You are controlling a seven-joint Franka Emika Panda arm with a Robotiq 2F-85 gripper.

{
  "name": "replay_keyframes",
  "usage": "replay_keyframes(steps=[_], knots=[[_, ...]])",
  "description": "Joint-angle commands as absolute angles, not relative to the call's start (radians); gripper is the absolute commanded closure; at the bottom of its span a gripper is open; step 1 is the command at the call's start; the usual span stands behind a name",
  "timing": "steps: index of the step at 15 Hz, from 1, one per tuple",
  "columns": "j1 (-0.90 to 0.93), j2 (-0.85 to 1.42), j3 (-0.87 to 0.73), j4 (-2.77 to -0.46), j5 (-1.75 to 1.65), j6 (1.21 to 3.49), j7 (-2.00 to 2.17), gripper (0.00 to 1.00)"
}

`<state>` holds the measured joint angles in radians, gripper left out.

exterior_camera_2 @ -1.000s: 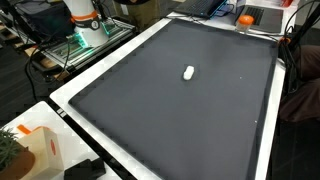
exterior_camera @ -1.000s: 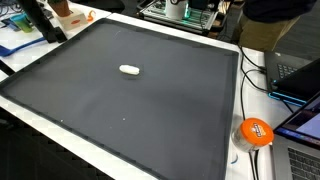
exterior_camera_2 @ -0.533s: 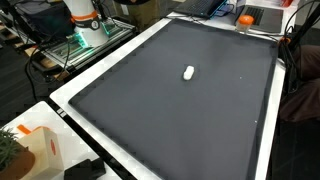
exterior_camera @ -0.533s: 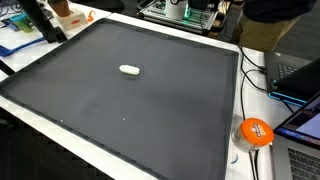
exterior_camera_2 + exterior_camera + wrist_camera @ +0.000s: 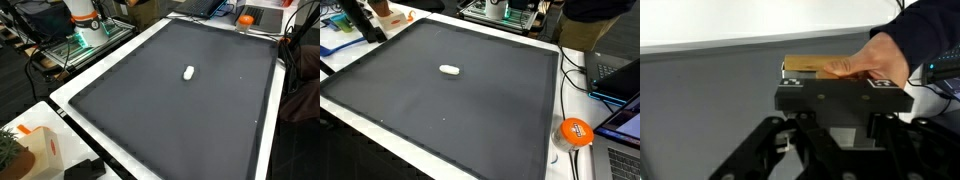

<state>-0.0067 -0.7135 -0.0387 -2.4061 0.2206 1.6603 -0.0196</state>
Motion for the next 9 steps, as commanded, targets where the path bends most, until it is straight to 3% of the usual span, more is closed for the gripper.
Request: replay_keyframes(steps=[1,8,9], knots=[[-0.008,-0.7,-0.047,-2.398,0.229,1.65,-0.027,0.78],[-0.007,-0.734,-0.049,-2.418,0.212,1.657,-0.057,0.78],[-0.01,-0.703,-0.039,-2.405,0.217,1.658,-0.03,0.53]])
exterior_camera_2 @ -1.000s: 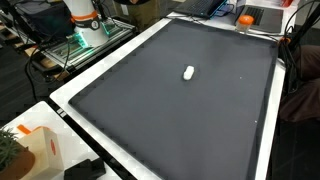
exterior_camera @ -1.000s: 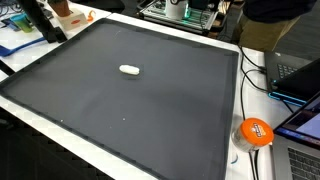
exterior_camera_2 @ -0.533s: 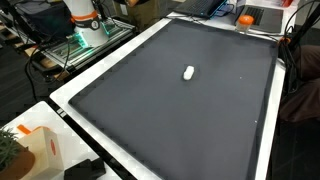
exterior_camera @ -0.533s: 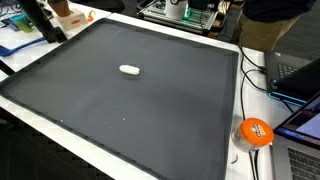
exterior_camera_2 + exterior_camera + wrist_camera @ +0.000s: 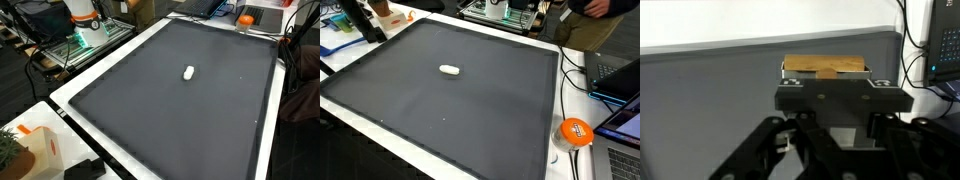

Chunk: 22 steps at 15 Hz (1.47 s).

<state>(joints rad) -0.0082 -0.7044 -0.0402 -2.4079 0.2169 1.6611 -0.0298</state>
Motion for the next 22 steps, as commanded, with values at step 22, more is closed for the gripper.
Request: replay_keyframes(steps=[22], knots=[[-0.011,-0.857,0.11,-2.705,0.104,2.114,0.143,0.78]])
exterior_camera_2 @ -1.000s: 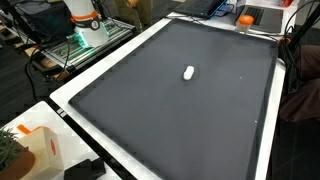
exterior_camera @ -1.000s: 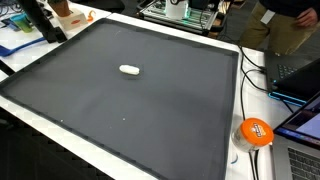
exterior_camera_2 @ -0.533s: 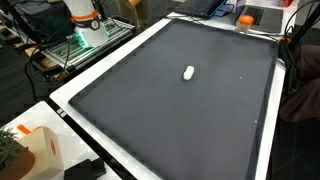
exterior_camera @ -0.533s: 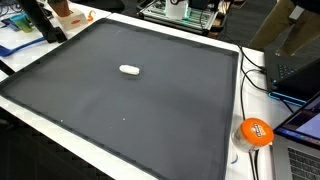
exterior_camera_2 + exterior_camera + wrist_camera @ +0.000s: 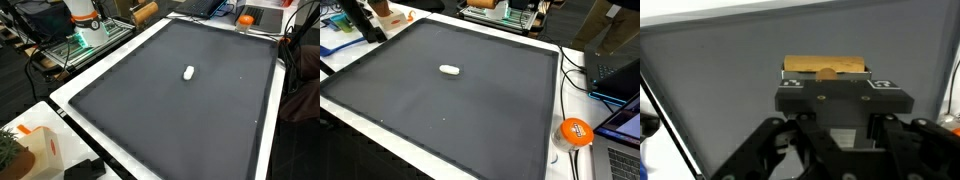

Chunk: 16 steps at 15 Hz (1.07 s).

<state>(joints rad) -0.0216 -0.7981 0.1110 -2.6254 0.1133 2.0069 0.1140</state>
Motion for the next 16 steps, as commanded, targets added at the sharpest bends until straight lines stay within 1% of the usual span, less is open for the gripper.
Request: replay_keyframes(steps=[1,4,10,13,16], knots=[[-0.008,-0.857,0.107,-2.721,0.108,2.151,0.143,0.78],[0.005,-0.838,0.101,-2.752,0.133,2.262,0.154,0.78],[0.039,-0.782,0.103,-2.749,0.169,2.402,0.171,0.78],[0.053,-0.764,0.103,-2.748,0.171,2.441,0.172,0.78],[0.052,-0.749,0.106,-2.749,0.151,2.421,0.165,0.78]])
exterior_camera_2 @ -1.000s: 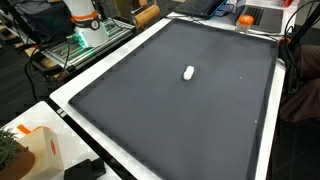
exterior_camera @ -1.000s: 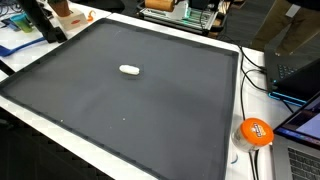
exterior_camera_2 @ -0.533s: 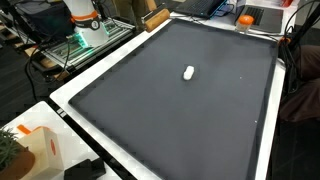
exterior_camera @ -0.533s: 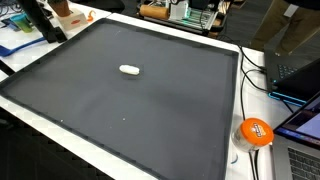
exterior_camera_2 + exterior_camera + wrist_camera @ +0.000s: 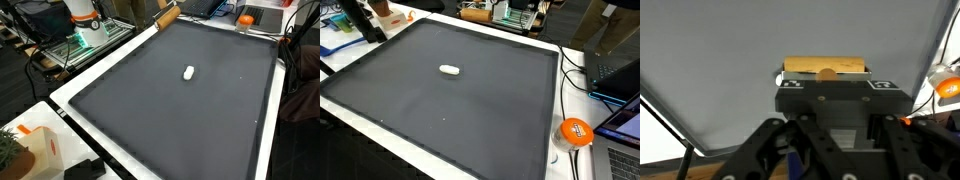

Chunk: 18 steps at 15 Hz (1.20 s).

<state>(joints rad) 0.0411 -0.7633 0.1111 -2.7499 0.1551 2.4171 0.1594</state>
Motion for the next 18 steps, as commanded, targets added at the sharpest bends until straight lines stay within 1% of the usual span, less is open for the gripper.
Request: replay_keyframes(steps=[1,10,12,14,18], knots=[[0.05,-0.743,0.107,-2.749,0.144,2.408,0.162,0.78],[0.043,-0.69,0.116,-2.722,0.035,2.204,0.123,0.78],[0.047,-0.69,0.109,-2.721,0.035,2.196,0.122,0.78],[0.042,-0.697,0.114,-2.729,0.059,2.311,0.165,0.78],[0.003,-0.623,0.149,-2.729,0.026,2.596,0.222,0.78]])
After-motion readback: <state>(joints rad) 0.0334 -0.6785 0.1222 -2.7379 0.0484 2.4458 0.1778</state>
